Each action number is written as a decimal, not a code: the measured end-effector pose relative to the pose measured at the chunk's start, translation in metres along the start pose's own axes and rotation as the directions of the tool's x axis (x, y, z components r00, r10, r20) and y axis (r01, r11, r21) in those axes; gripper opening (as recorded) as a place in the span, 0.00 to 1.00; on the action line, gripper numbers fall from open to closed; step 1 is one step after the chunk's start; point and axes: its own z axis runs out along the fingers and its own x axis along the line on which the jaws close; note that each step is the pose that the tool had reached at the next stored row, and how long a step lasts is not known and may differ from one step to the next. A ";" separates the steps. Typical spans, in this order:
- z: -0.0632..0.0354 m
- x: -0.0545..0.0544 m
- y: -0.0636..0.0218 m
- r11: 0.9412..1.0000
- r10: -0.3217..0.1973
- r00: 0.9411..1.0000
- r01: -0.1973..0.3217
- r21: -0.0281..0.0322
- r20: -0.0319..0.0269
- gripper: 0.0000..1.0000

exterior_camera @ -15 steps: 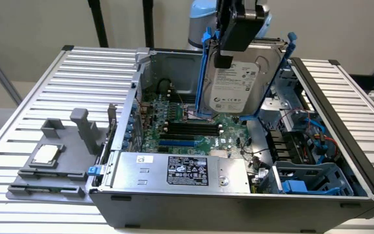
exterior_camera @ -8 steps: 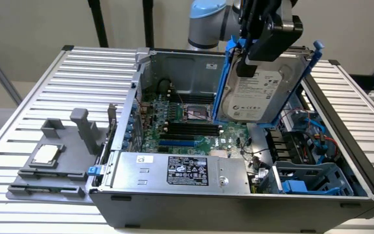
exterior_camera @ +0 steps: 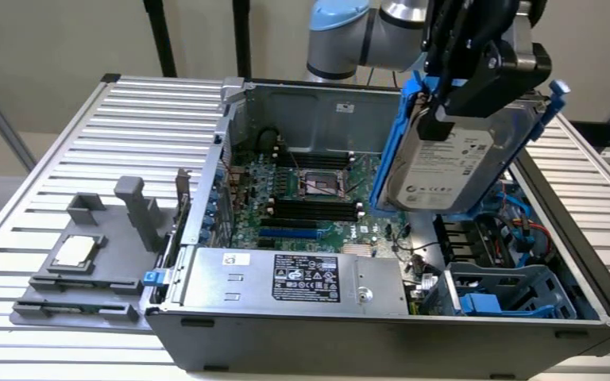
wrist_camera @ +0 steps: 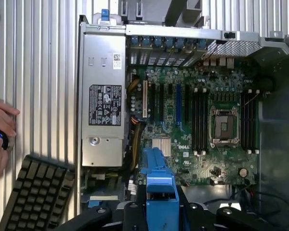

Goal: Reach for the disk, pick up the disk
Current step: 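Pick up the disk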

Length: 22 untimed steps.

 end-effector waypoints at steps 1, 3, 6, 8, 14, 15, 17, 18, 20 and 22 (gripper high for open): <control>-0.0001 0.003 -0.0030 1.000 0.000 1.000 0.000 0.000 0.000 0.33; -0.0004 0.008 -0.0088 1.000 0.000 1.000 0.000 0.000 0.000 0.33; -0.0009 0.016 -0.0160 1.000 0.000 1.000 0.000 0.000 0.000 0.33; -0.0012 0.022 -0.0202 1.000 0.000 1.000 0.000 0.000 -0.001 0.33; -0.0022 0.039 -0.0344 1.000 0.000 1.000 0.000 -0.001 -0.001 0.33; -0.0024 0.041 -0.0378 1.000 0.000 1.000 0.000 -0.001 -0.001 0.33; -0.0026 0.045 -0.0452 1.000 0.000 1.000 0.000 -0.002 -0.001 0.33; -0.0027 0.046 -0.0493 1.000 0.000 1.000 0.000 -0.002 -0.001 0.33; -0.0029 0.049 -0.0572 1.000 0.000 1.000 0.000 -0.002 -0.001 0.33; -0.0031 0.051 -0.0651 1.000 0.000 1.000 0.000 -0.003 -0.001 0.33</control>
